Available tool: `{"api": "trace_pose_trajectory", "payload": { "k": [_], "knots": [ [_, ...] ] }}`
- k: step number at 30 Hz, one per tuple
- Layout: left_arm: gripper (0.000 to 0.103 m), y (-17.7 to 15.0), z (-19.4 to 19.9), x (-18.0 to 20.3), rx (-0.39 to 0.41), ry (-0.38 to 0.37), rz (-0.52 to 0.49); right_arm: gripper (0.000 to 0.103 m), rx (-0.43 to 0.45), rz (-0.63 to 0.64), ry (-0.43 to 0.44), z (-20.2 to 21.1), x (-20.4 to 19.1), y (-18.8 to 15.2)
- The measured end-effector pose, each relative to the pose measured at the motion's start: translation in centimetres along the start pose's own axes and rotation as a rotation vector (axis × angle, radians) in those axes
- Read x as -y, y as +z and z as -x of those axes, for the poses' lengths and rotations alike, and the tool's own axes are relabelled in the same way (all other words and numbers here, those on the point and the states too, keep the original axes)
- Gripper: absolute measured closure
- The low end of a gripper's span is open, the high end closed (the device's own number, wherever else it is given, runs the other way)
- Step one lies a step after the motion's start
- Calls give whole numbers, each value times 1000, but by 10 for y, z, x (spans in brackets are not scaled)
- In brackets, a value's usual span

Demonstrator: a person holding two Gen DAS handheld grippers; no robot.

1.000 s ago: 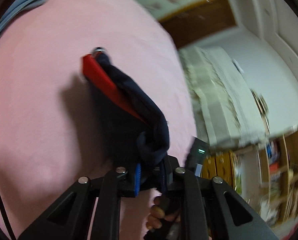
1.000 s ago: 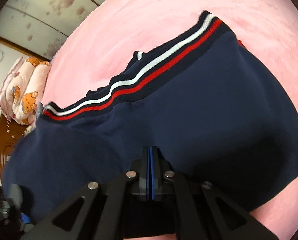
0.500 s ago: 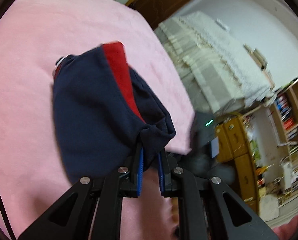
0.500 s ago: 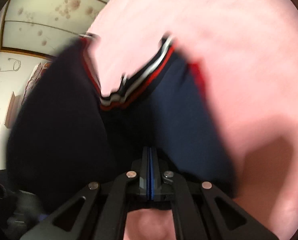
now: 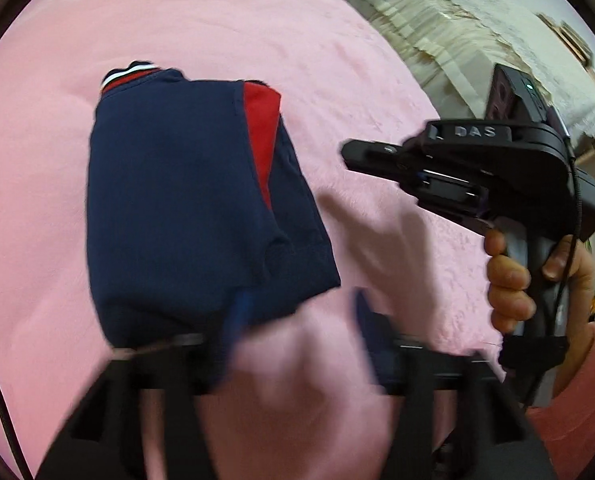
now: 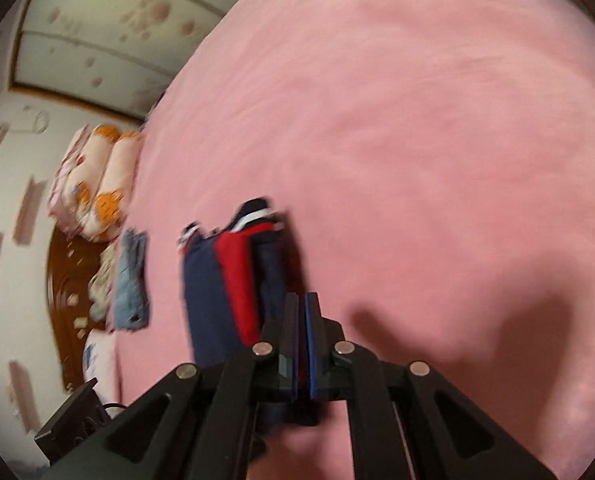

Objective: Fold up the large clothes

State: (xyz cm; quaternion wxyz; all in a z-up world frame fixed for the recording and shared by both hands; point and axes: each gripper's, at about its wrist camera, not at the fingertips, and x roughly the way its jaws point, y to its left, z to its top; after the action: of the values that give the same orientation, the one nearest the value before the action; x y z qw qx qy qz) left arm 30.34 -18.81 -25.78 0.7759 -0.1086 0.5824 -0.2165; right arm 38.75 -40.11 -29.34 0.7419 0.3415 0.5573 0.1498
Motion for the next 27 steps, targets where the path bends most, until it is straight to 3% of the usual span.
{"api": "trace_pose_trajectory", "payload": {
  "k": [1, 3, 5, 6, 10, 13, 14, 17, 21, 25, 27],
  "knots": [
    [29, 1, 6, -1, -2, 7, 17, 98, -24, 8, 17, -5, -5, 1],
    [28, 3, 17, -1, 4, 56, 37, 88, -75, 34, 29, -23, -19, 0],
    [28, 6, 24, -6, 10, 176, 54, 61, -113, 59, 23, -39, -32, 1],
    [28, 8, 27, -10, 12, 253, 64, 60, -130, 73, 20, -46, -37, -1],
    [28, 17, 31, -31, 5, 373, 92, 62, -157, 98, -57, -69, -52, -2],
    [28, 26, 38, -47, 22, 339, 173, 91, -129, 132, -119, -67, -54, -3],
    [28, 29, 39, -50, 28, 320, 198, 97, -115, 131, -103, -62, -53, -3],
    [28, 39, 33, -50, 28, 310, 218, 97, -86, 136, -57, -44, -48, -5],
    [28, 40, 33, -65, 30, 334, 223, 98, -32, 137, -125, -33, -38, -12],
    [28, 48, 14, -66, -1, 329, 216, 98, -30, 63, -152, -42, -20, -16],
    [28, 51, 8, -72, -9, 315, 221, 98, -11, 80, -212, -51, -15, -16]
  ]
}}
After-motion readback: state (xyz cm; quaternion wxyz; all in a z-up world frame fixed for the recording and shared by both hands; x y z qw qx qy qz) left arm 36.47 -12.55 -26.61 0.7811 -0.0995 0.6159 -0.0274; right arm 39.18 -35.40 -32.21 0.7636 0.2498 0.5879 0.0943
